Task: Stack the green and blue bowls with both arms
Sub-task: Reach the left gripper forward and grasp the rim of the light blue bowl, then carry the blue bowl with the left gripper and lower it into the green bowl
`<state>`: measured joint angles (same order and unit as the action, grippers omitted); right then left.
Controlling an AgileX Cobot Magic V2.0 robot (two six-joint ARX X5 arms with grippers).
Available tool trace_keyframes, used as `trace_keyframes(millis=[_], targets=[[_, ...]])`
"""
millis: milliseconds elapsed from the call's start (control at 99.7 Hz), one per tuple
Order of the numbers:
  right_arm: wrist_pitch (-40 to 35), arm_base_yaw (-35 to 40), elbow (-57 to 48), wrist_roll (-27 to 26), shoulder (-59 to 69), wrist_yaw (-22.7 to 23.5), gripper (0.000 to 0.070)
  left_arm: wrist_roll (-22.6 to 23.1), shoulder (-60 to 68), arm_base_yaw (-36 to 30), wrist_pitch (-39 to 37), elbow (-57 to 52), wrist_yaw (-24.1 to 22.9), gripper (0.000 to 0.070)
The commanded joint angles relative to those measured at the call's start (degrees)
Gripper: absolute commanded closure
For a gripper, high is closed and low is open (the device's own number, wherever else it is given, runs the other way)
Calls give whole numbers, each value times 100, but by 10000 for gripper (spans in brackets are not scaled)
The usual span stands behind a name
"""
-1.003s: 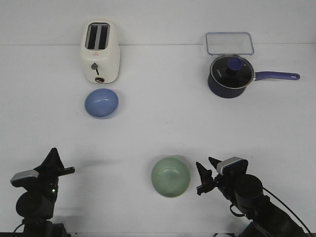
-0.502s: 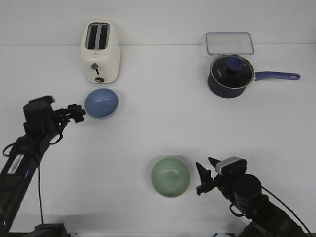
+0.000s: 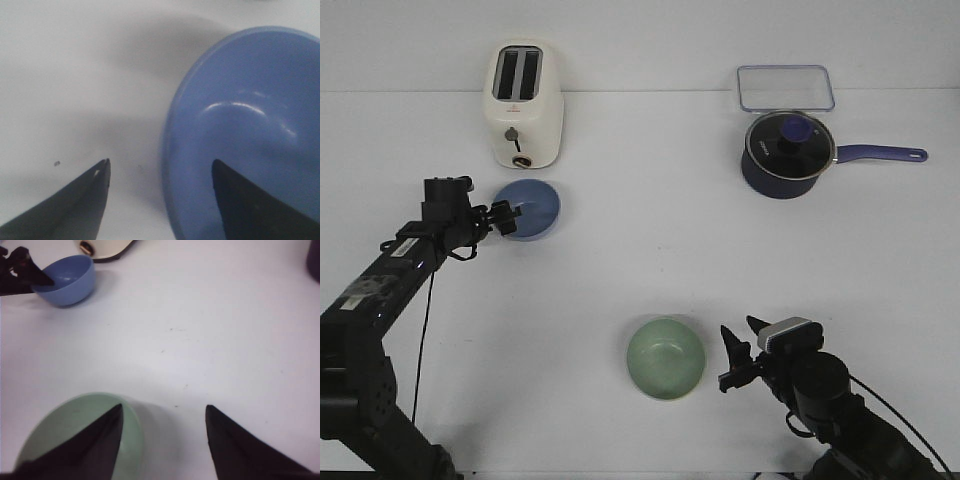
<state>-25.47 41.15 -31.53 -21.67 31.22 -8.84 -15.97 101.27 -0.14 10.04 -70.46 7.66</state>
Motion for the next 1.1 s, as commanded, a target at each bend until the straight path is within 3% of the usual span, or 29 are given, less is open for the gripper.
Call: trace_keyframes(millis=[0,60,120,421,642,833,1094], targets=[[55,46,-44,52,37,-26,353,76,98,-17,-116,-138,-22,503],[55,46,-44,52,37,-26,353,136,101,-33,-160,-138,-33,636],[57,46,-44,52,35,-26,353,192,105,-33,-166,-138,-35,688],[184,46,-44,39,33,-24,353,227,-114,-24,50,-142,20,690],[184,46,-44,50,33,-28,353,306,-1360,-251,695,-138,774,690],[267,46,-44,52,33,-68,353,339,-2415,-1340,1403,61,1010,690],[289,46,-44,101,33,-66,353,-186,-2629,-3453,1333,769,737,690]])
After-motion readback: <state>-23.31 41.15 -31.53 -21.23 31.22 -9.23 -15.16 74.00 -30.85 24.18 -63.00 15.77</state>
